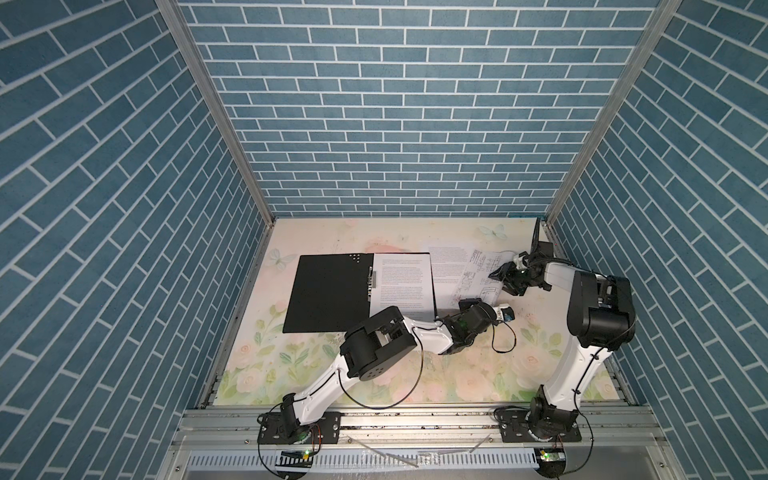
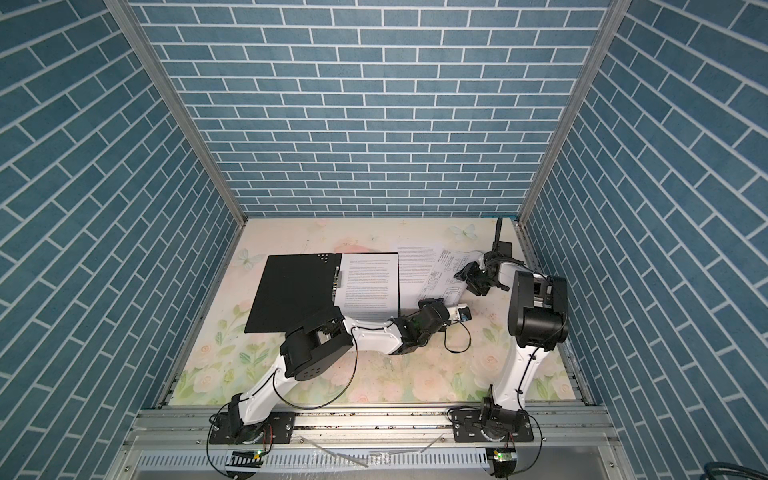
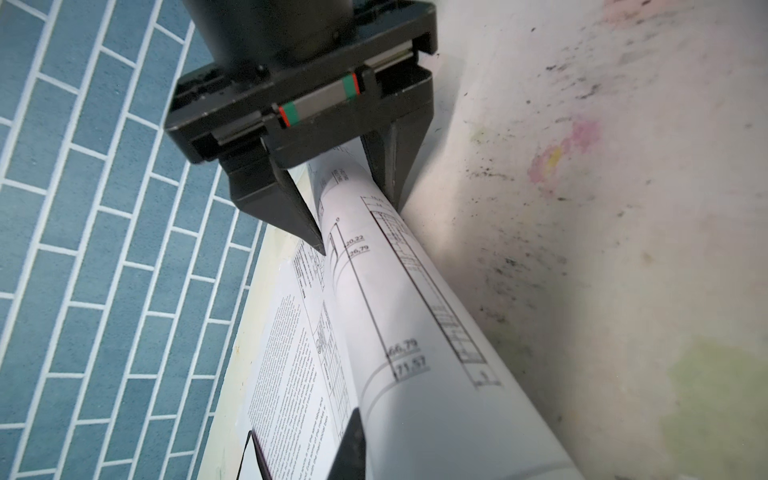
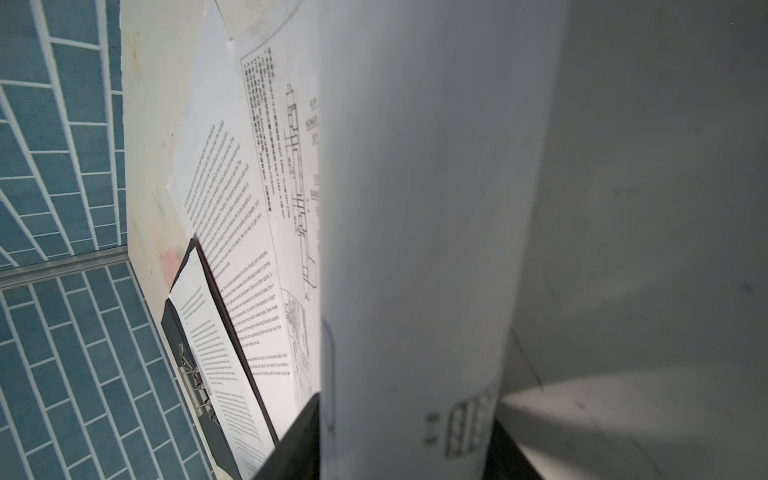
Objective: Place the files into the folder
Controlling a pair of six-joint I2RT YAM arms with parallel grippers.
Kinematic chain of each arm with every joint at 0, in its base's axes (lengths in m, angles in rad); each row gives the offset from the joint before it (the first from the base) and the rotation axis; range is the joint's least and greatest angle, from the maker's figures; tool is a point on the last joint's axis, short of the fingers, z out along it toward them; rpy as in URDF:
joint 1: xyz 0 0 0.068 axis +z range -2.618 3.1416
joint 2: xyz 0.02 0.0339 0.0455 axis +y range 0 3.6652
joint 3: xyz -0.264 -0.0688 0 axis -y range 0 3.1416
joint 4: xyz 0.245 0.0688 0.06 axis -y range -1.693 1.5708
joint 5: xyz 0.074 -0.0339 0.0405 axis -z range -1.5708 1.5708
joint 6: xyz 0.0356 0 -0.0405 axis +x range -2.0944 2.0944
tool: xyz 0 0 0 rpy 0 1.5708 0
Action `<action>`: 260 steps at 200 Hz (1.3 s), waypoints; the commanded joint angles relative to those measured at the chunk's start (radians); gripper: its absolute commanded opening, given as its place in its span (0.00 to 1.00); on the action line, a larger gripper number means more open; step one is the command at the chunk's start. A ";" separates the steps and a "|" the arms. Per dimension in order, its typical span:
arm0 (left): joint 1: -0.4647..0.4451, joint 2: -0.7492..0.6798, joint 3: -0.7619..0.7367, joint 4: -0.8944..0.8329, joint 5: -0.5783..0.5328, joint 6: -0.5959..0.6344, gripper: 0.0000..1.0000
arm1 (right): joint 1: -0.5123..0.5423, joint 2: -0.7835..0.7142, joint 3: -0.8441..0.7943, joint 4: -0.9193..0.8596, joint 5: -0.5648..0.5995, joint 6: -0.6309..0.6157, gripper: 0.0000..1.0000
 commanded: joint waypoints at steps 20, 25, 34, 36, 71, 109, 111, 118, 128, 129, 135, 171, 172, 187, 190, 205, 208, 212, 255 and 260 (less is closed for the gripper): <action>-0.008 -0.001 -0.021 0.036 -0.017 0.007 0.11 | -0.011 0.010 -0.011 -0.108 0.031 0.025 0.62; -0.008 -0.004 -0.022 0.037 -0.016 0.004 0.11 | -0.014 0.005 -0.012 -0.104 0.026 0.030 0.63; -0.008 -0.006 -0.018 0.030 -0.017 -0.003 0.11 | -0.021 -0.008 -0.019 -0.095 0.016 0.038 0.65; -0.008 -0.006 -0.016 0.029 -0.017 -0.006 0.11 | -0.022 -0.011 -0.020 -0.093 0.014 0.040 0.66; -0.009 -0.019 -0.005 0.003 -0.009 -0.038 0.08 | -0.054 -0.072 -0.046 -0.080 0.001 0.051 0.72; -0.010 -0.023 0.008 -0.017 -0.006 -0.053 0.06 | -0.100 -0.111 -0.098 -0.053 -0.023 0.065 0.75; -0.010 -0.023 0.009 -0.018 -0.006 -0.054 0.06 | -0.102 -0.112 -0.099 -0.051 -0.023 0.066 0.75; -0.010 -0.025 0.009 -0.019 -0.006 -0.057 0.06 | -0.108 -0.115 -0.109 -0.044 -0.029 0.069 0.74; -0.010 -0.026 0.008 -0.022 -0.005 -0.062 0.06 | -0.117 -0.120 -0.125 -0.026 -0.036 0.079 0.74; -0.010 -0.026 0.009 -0.021 -0.004 -0.062 0.06 | -0.117 -0.120 -0.126 -0.026 -0.037 0.080 0.74; -0.010 -0.027 0.010 -0.027 -0.003 -0.068 0.06 | -0.120 -0.121 -0.131 -0.019 -0.042 0.083 0.74; -0.012 -0.029 0.029 -0.056 0.002 -0.083 0.05 | -0.137 -0.145 -0.159 0.001 -0.059 0.094 0.75; -0.012 -0.030 0.028 -0.055 0.002 -0.083 0.05 | -0.137 -0.146 -0.161 0.003 -0.058 0.095 0.74; -0.015 -0.033 0.024 -0.050 0.009 -0.081 0.05 | -0.144 -0.154 -0.172 0.016 -0.059 0.106 0.73; -0.016 -0.033 0.024 -0.049 0.011 -0.081 0.05 | -0.145 -0.154 -0.176 0.023 -0.061 0.111 0.72; -0.019 -0.032 0.021 -0.048 0.011 -0.080 0.05 | -0.150 -0.153 -0.190 0.063 -0.071 0.144 0.64; -0.020 -0.032 0.019 -0.048 0.011 -0.079 0.05 | -0.150 -0.153 -0.193 0.070 -0.072 0.149 0.62; -0.022 -0.033 0.018 -0.048 0.012 -0.078 0.05 | -0.150 -0.153 -0.196 0.081 -0.072 0.157 0.58; -0.031 -0.034 0.006 -0.050 0.010 -0.075 0.05 | -0.149 -0.173 -0.206 0.112 -0.078 0.191 0.38; -0.031 -0.032 0.006 -0.050 0.010 -0.075 0.06 | -0.151 -0.175 -0.206 0.110 -0.079 0.192 0.37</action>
